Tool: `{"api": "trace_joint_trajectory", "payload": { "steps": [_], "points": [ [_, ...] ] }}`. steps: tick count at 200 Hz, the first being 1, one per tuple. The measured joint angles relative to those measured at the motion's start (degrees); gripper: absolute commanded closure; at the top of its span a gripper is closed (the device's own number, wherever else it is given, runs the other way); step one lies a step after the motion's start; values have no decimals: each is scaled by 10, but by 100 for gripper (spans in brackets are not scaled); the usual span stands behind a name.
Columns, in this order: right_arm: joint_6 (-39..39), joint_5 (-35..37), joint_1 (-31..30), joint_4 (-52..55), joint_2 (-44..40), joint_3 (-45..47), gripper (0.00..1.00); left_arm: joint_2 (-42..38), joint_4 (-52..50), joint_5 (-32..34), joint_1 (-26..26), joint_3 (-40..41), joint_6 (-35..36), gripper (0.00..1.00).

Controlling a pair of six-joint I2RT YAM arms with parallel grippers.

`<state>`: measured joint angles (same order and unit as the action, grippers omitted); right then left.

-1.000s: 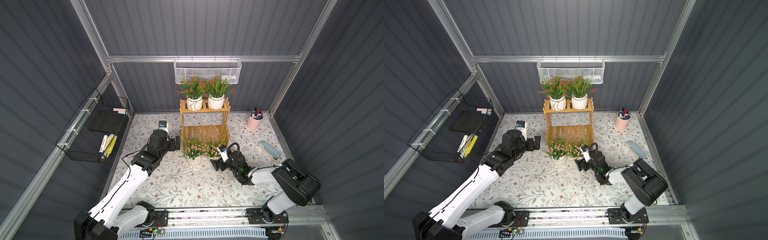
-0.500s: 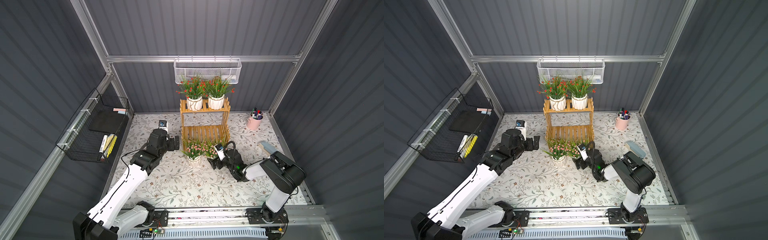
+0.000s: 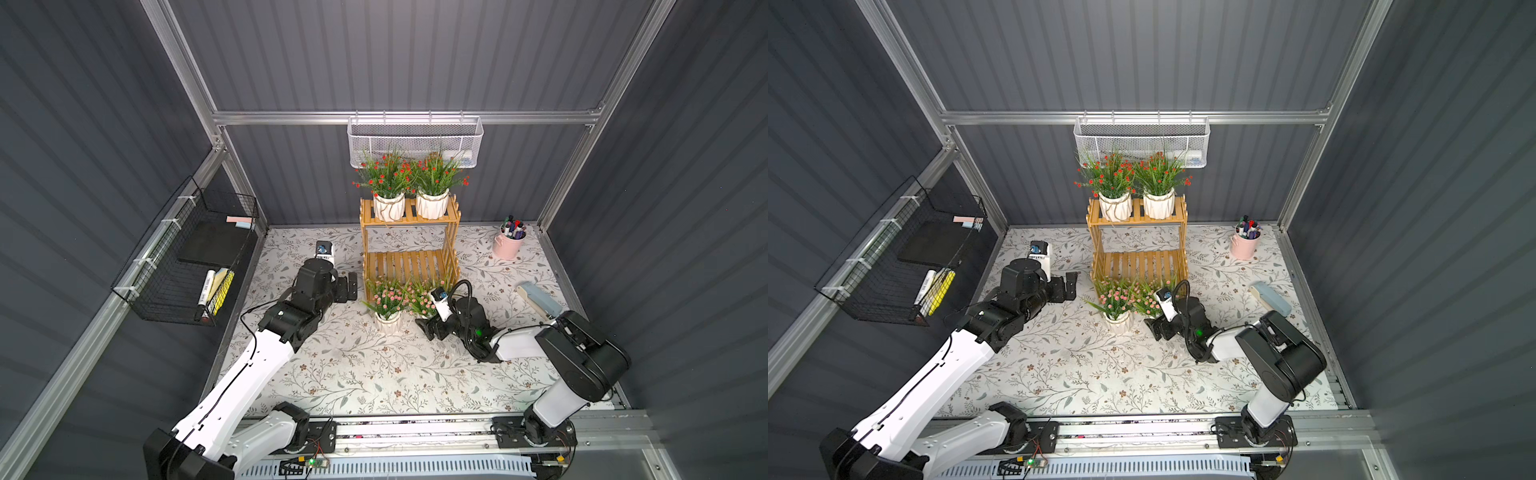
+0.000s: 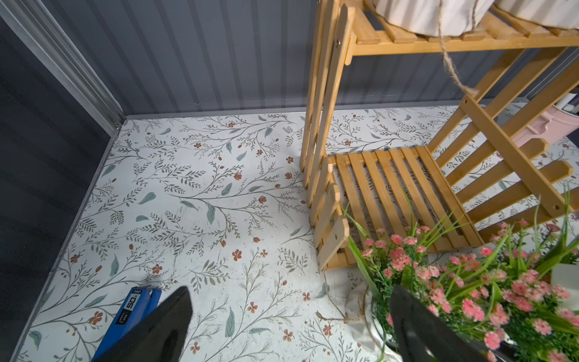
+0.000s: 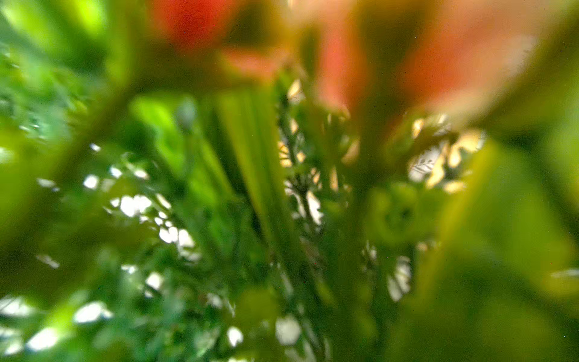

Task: Place the baby's breath potted plants on the rack by color
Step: Pick up the baby's breath potted plant from the center of the board.

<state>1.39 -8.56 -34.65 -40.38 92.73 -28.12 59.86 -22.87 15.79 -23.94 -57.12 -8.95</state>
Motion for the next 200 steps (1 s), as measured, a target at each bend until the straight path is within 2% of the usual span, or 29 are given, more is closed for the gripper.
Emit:
{"api": "trace_joint_trajectory", "payload": {
  "steps": [42, 94, 135, 200],
  "points": [
    [-14, 24, -3, 89, -76, -19, 24, -13, 0, -2, 0, 0, 0, 1],
    [-40, 102, -3, 200, -116, -109, 21, -3, 1, -19, 0, 0, -4, 1],
    [-43, 152, -3, 226, -66, -199, 21, -2, 5, -40, 0, 0, -13, 1],
    [-55, 191, 1, 244, 79, -306, 20, -3, 10, -52, 0, 1, -20, 1]
  ]
}}
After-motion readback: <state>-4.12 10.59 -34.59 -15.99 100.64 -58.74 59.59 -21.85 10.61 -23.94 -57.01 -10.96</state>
